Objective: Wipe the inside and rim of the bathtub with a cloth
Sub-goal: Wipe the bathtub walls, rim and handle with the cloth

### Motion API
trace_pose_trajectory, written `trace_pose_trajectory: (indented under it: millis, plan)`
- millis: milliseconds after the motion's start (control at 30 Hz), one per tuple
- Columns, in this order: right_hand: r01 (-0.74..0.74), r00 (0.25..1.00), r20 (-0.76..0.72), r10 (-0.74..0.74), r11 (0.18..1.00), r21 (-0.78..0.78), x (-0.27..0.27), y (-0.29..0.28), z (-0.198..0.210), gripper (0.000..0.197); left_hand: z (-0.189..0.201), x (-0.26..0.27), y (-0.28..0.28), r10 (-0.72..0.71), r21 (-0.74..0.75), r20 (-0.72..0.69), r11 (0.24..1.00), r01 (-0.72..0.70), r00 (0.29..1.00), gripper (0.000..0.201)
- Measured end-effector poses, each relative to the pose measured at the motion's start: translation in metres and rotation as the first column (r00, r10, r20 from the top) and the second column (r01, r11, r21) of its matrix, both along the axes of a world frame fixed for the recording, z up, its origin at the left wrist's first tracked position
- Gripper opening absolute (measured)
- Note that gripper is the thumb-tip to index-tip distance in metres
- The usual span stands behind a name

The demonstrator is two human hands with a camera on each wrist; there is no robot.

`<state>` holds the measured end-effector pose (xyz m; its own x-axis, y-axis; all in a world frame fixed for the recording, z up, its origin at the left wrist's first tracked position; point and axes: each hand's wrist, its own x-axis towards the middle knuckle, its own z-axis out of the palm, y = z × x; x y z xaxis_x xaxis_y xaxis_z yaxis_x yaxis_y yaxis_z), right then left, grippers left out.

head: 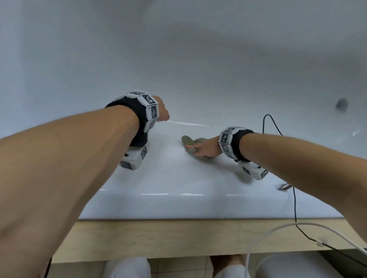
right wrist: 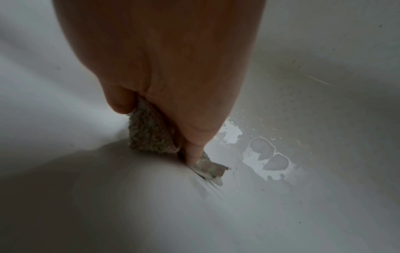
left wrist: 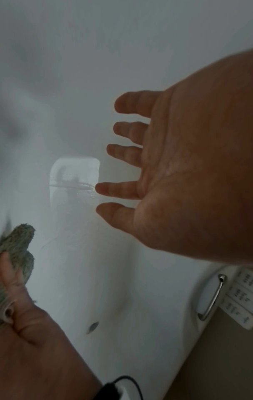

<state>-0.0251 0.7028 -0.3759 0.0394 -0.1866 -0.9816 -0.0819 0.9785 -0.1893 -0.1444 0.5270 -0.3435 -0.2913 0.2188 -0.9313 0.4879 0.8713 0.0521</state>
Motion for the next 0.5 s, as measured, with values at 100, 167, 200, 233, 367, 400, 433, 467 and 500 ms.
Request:
trace_pose_trajectory:
  millis: [100, 167, 200, 233, 367, 400, 433, 467, 500]
  plan:
    - [0.02, 0.999, 0.045, -0.02, 1.0, -0.003, 0.0, 0.026, -0.001, 0.054, 0.006, 0.012, 0.025, 0.067, 0.067, 0.008, 0.996, -0.067, 0.998, 0.009]
    - [-0.006, 0.999, 0.052, 0.01, 0.997, -0.078, 0.001, 0.044, -0.001, 0.054, 0.006, 0.014, 0.038, 0.085, 0.065, -0.012, 0.994, -0.084, 0.996, 0.01]
    - [0.006, 0.998, 0.064, 0.001, 0.994, -0.106, 0.004, 0.055, -0.004, 0.055, 0.001, 0.016, 0.045, 0.105, 0.062, -0.007, 0.993, -0.104, 0.994, 0.01]
    - [0.012, 0.998, 0.069, -0.004, 0.993, -0.115, 0.009, 0.068, -0.008, 0.055, -0.003, 0.02, 0.052, 0.137, 0.062, 0.009, 0.989, -0.137, 0.991, 0.009]
    - [-0.023, 0.998, 0.059, 0.028, 0.996, -0.084, 0.018, 0.118, 0.003, 0.054, -0.007, 0.035, 0.09, 0.132, 0.04, 0.019, 0.99, -0.133, 0.991, 0.02]
    - [-0.027, 0.997, 0.069, 0.03, 0.999, -0.04, 0.019, 0.131, 0.007, 0.055, -0.008, 0.04, 0.098, 0.15, 0.033, 0.02, 0.988, -0.15, 0.989, 0.029]
    - [-0.035, 0.997, 0.063, 0.034, 0.999, 0.012, 0.02, 0.147, 0.008, 0.056, -0.008, 0.042, 0.106, 0.138, 0.015, 0.012, 0.99, -0.138, 0.99, 0.036]
    - [-0.033, 0.998, 0.058, 0.031, 0.999, 0.032, 0.02, 0.161, 0.01, 0.055, -0.008, 0.044, 0.113, 0.118, 0.019, 0.007, 0.993, -0.118, 0.993, 0.039]
    - [-0.015, 0.997, 0.071, 0.01, 0.998, 0.061, 0.02, 0.175, 0.007, 0.045, -0.009, 0.045, 0.12, 0.107, 0.0, 0.013, 0.994, -0.107, 0.994, 0.04]
